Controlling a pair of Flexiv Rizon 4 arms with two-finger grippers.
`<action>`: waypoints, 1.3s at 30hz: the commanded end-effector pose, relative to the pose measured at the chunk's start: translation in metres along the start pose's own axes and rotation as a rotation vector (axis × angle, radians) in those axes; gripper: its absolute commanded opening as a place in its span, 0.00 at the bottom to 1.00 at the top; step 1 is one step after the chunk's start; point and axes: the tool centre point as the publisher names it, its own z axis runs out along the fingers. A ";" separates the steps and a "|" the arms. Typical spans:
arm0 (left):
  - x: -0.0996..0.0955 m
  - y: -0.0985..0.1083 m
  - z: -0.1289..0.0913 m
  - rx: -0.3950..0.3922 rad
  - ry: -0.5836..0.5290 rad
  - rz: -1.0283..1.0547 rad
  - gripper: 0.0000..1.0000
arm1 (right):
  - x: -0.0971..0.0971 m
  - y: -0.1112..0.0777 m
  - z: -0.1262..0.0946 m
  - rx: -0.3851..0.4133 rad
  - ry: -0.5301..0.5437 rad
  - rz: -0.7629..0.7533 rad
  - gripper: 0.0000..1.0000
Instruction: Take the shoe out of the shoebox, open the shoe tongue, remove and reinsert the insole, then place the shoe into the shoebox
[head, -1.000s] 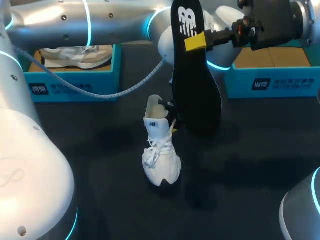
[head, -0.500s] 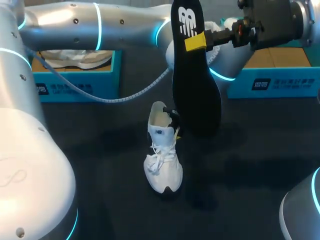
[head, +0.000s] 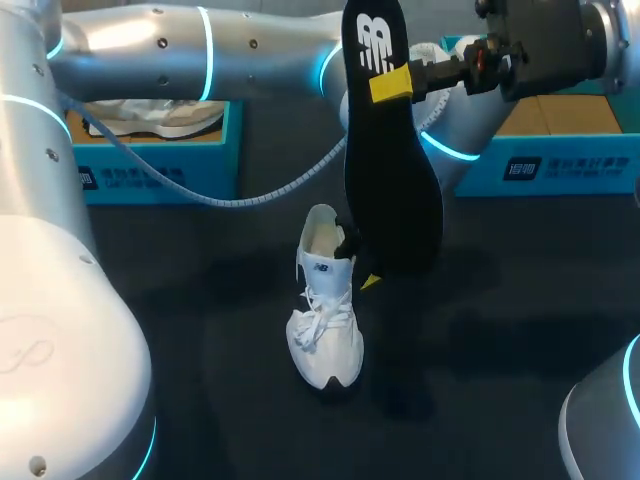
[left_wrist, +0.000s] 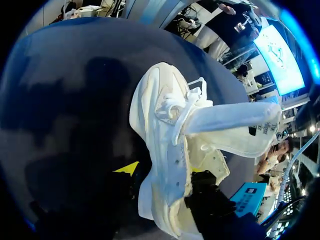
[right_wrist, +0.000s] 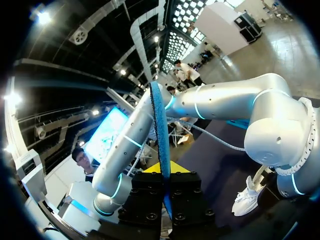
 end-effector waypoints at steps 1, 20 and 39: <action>0.017 0.007 -0.016 -0.015 -0.043 -0.022 1.00 | -0.001 0.002 0.003 0.004 -0.002 0.001 0.00; 0.035 0.037 -0.086 -0.082 -0.283 -0.075 1.00 | -0.001 0.002 0.003 0.004 -0.002 0.001 0.00; 0.102 0.062 -0.091 -0.034 -0.442 -0.164 1.00 | -0.026 0.024 -0.041 -0.062 -0.024 0.151 0.00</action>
